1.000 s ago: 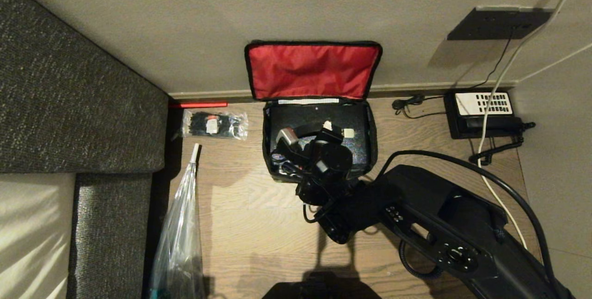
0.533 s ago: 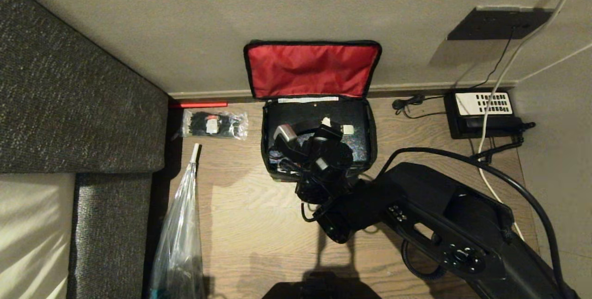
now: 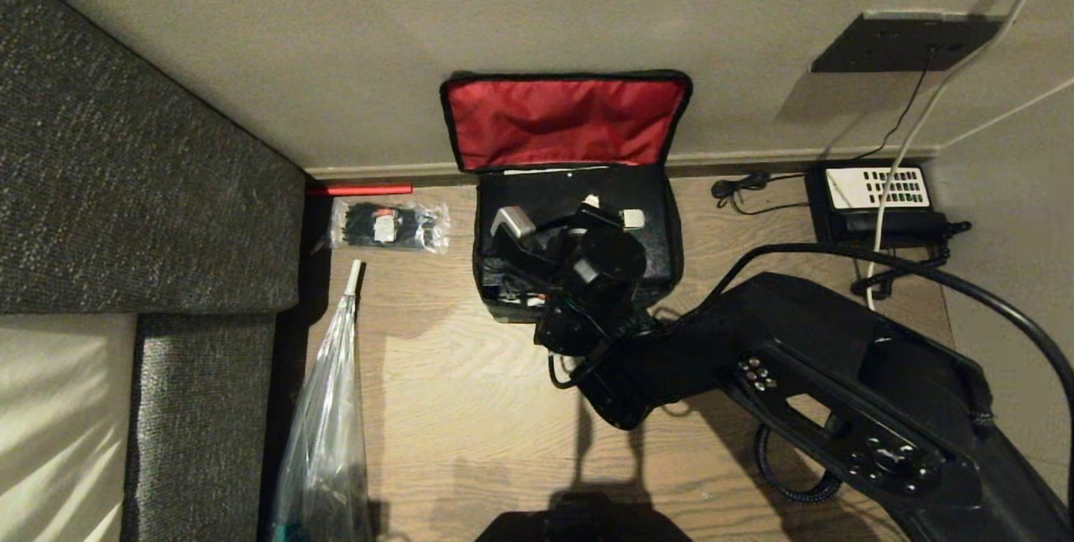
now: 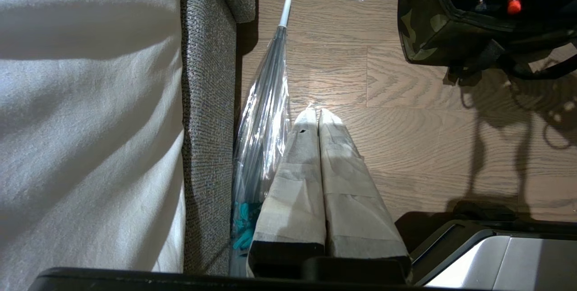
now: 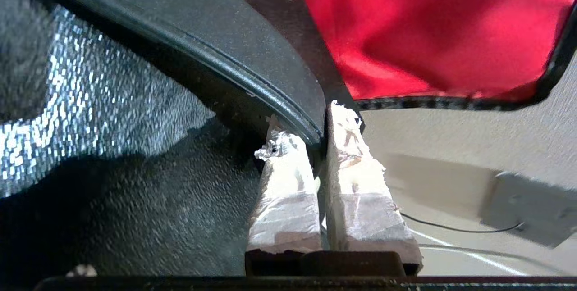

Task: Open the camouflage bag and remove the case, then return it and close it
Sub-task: Lift the black box

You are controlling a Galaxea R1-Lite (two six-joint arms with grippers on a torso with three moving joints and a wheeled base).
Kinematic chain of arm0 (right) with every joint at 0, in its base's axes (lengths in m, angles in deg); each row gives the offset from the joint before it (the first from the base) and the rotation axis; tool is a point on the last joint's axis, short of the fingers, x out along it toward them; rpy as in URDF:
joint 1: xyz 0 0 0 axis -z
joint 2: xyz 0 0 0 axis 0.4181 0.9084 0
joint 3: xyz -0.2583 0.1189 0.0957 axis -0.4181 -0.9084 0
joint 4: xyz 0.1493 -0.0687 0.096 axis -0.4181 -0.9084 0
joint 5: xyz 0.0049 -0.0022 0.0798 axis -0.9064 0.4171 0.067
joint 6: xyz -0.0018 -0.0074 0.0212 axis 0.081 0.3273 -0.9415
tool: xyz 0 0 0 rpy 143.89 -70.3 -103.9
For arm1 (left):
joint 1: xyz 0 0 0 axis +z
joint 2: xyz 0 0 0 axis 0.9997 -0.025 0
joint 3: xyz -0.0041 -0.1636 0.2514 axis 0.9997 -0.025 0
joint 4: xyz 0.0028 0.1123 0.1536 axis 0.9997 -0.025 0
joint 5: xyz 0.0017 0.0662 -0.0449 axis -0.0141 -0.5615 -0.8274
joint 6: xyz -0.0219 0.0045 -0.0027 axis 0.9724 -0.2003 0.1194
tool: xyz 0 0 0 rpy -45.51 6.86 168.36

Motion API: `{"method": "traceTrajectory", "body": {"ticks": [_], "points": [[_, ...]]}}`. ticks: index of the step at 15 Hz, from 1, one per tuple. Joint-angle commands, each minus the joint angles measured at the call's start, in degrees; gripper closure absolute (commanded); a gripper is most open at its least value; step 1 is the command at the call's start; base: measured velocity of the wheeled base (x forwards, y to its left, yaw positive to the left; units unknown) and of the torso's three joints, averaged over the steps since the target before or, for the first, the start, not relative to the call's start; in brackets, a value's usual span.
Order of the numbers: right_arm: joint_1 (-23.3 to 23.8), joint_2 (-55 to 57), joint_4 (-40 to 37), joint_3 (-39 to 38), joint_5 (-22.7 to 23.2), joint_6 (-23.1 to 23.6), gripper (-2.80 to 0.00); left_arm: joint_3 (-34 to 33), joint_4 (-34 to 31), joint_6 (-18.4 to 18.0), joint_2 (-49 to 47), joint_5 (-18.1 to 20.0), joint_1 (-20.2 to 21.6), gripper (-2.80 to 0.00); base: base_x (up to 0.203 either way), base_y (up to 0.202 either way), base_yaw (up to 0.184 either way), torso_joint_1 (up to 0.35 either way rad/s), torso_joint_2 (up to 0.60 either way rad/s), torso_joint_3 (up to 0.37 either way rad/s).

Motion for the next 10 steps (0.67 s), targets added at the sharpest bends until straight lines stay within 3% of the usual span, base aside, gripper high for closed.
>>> {"method": "traceTrajectory", "body": {"ticks": [1,10], "points": [[-1.63,-2.66,-2.26,0.65,-0.90,0.26,0.00,-0.18,0.00,0.08,0.11,0.06,0.02,0.00,0.000,0.000,0.000,0.000,0.00,0.000],[-2.53,-5.38,-2.41,-0.90,-1.00,-1.76,0.00,-0.18,0.00,0.03,0.11,-0.03,0.02,0.00,0.000,0.000,0.000,0.000,0.00,0.000]]}}
